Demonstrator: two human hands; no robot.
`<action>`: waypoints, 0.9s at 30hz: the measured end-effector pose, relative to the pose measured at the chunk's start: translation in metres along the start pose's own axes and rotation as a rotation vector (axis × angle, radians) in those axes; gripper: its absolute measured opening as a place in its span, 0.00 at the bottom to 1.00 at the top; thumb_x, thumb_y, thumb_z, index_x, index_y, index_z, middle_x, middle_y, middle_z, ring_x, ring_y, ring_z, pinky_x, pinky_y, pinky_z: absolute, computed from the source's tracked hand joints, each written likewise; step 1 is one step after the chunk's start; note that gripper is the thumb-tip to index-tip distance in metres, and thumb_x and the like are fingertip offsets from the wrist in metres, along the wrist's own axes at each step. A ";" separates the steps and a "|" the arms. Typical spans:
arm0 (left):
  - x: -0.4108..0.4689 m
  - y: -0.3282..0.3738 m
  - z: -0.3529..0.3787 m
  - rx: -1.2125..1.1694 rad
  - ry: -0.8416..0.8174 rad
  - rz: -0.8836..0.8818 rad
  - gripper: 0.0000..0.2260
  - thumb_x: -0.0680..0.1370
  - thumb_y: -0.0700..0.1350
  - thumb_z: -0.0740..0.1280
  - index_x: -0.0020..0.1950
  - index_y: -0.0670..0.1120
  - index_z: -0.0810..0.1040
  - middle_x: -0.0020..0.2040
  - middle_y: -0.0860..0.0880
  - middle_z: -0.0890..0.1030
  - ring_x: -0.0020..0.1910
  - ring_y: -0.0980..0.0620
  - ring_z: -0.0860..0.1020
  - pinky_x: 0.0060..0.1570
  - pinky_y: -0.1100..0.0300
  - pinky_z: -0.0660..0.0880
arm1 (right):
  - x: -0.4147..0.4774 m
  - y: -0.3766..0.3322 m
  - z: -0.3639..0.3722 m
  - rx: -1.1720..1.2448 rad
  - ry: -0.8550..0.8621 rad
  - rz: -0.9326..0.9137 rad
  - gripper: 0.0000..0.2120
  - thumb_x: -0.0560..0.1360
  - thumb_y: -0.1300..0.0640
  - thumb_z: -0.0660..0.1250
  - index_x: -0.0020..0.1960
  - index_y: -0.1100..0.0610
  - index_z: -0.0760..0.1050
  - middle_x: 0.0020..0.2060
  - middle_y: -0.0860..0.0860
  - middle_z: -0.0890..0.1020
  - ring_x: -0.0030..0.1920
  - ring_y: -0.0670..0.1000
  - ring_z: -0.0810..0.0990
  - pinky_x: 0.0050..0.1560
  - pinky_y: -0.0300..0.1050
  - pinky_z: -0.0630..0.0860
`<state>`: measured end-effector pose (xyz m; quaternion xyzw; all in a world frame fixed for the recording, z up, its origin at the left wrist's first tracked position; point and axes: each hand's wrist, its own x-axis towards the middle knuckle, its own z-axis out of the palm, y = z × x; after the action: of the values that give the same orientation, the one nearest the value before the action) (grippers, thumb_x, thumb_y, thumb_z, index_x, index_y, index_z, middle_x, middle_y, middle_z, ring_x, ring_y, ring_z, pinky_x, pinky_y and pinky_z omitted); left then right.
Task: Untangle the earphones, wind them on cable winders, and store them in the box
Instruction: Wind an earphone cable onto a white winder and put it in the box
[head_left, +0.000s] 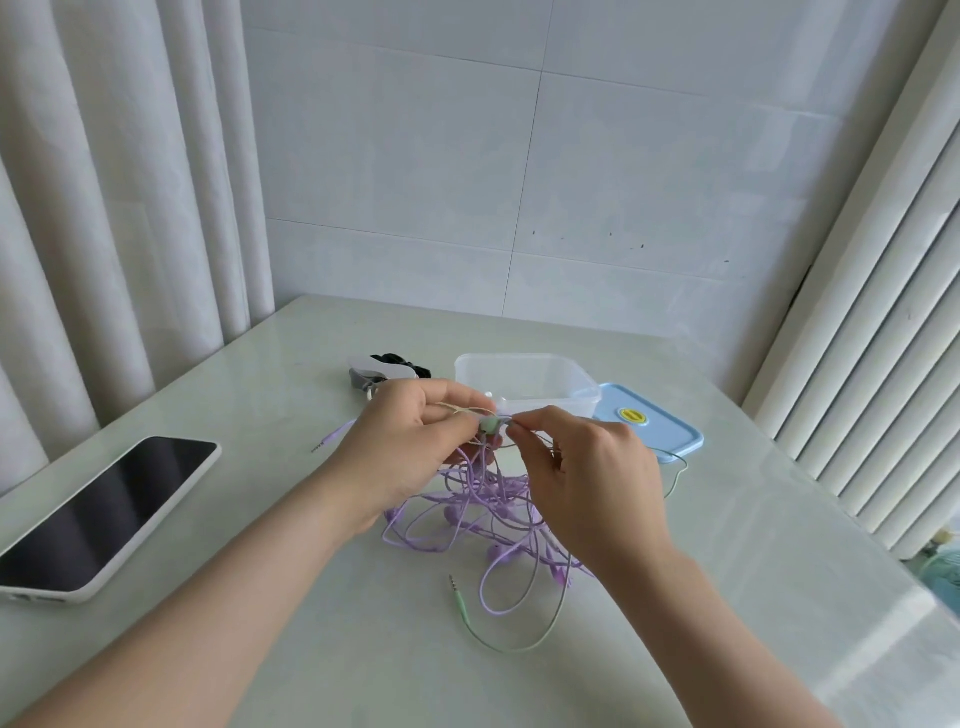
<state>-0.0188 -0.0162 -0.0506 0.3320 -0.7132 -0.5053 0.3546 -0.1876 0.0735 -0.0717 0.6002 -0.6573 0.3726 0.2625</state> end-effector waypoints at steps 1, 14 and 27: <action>0.000 -0.002 0.000 -0.019 -0.030 -0.004 0.10 0.82 0.39 0.68 0.57 0.53 0.85 0.46 0.46 0.89 0.49 0.47 0.85 0.67 0.44 0.76 | 0.000 0.001 0.001 -0.035 0.009 0.005 0.07 0.78 0.48 0.70 0.45 0.48 0.85 0.25 0.47 0.79 0.26 0.58 0.76 0.24 0.44 0.69; 0.008 -0.012 -0.002 0.153 0.000 -0.017 0.18 0.85 0.58 0.62 0.47 0.53 0.88 0.40 0.45 0.75 0.41 0.57 0.75 0.46 0.62 0.70 | 0.001 0.006 0.004 0.095 0.078 0.029 0.08 0.80 0.48 0.69 0.48 0.49 0.86 0.21 0.40 0.59 0.25 0.49 0.60 0.29 0.49 0.76; 0.007 -0.011 -0.007 0.443 0.259 0.261 0.09 0.74 0.56 0.77 0.38 0.56 0.81 0.49 0.47 0.76 0.48 0.56 0.75 0.49 0.60 0.70 | 0.000 0.012 -0.003 0.045 -0.114 -0.098 0.09 0.81 0.43 0.65 0.49 0.44 0.82 0.30 0.42 0.80 0.32 0.52 0.79 0.28 0.46 0.74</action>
<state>-0.0154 -0.0284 -0.0578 0.3684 -0.7918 -0.2405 0.4237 -0.1998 0.0756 -0.0724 0.6578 -0.6323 0.3392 0.2290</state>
